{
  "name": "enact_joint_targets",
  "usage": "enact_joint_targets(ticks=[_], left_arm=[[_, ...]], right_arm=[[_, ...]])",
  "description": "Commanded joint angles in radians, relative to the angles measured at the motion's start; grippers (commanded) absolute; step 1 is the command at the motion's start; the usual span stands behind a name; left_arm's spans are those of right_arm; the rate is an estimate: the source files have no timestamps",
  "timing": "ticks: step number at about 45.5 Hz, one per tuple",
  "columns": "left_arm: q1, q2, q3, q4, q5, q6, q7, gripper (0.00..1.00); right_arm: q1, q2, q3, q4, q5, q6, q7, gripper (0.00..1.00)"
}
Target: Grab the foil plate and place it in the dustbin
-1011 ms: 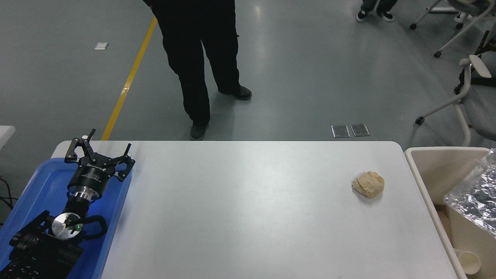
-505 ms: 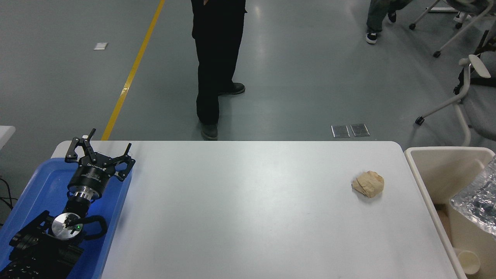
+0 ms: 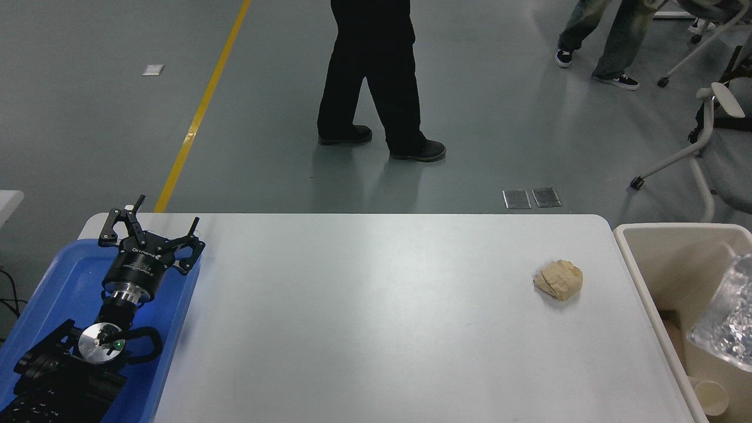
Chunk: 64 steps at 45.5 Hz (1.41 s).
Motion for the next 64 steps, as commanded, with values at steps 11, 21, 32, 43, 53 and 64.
enact_joint_targets(ticks=[11,21,32,43,53,64], left_arm=[[0.000,0.000,0.000,0.000,0.000,0.000,0.000,0.99],[0.000,0.000,0.000,0.000,0.000,0.000,0.000,0.99],[-0.002,0.000,0.000,0.000,0.000,0.000,0.000,0.99],[-0.002,0.000,0.000,0.000,0.000,0.000,0.000,0.99],[0.000,0.000,0.000,0.000,0.000,0.000,0.000,0.99],[0.000,0.000,0.000,0.000,0.000,0.000,0.000,0.99]], right_arm=[[0.103,-0.055,0.014,0.217,-0.006,-0.039,-0.004,0.69],[0.351,-0.170,-0.077,0.588,-0.030,-0.039,-0.002,0.73],[0.816,-0.222,-0.376,1.079,-0.090,0.007,-0.001,1.00],[1.111,-0.193,-0.497,1.256,-0.110,0.373,0.001,1.00],[1.332,-0.033,-0.520,1.256,-0.168,0.837,-0.001,1.00],[1.554,0.106,-0.511,1.327,-0.162,0.837,0.004,1.00]])
